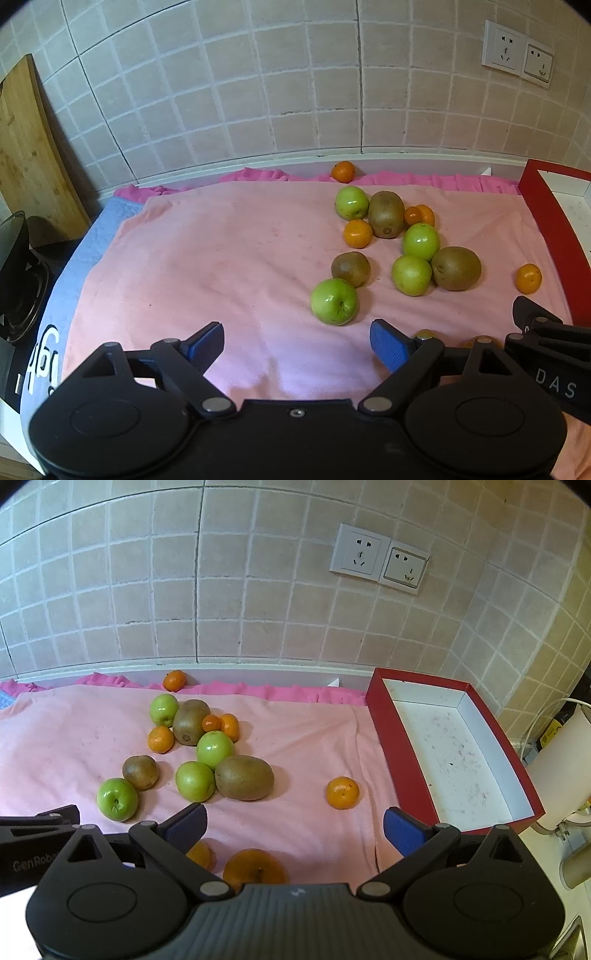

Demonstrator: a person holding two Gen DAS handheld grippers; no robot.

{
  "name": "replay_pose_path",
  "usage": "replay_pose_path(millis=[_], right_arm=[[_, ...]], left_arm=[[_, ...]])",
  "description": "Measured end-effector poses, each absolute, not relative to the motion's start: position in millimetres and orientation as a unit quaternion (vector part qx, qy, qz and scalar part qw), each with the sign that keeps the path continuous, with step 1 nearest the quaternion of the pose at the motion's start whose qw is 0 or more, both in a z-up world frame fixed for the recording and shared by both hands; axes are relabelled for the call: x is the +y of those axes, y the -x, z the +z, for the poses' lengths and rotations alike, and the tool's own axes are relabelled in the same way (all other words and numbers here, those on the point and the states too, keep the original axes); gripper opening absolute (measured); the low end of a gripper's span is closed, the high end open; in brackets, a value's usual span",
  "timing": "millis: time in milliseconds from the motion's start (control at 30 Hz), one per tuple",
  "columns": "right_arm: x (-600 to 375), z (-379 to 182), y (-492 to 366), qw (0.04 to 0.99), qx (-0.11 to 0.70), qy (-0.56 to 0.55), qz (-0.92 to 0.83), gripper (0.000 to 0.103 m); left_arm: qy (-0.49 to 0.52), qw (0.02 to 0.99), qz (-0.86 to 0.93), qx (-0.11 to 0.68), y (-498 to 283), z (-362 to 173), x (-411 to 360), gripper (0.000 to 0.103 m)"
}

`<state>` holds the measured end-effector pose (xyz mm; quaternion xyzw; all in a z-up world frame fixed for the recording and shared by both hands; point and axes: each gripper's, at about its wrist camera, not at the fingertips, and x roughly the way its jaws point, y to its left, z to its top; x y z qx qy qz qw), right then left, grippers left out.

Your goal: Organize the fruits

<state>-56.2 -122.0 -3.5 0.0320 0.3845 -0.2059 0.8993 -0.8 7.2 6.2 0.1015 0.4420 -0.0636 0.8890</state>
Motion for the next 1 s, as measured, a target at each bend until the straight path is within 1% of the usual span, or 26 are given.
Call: replay_pose_path(millis=[1000], right_arm=[[-124.2, -4.1, 64.4, 0.899, 0.385, -0.036, -0.205, 0.103]], left_arm=[[-0.102, 0.886, -0.075, 0.446, 6.8, 1.8, 3.6, 0.102]])
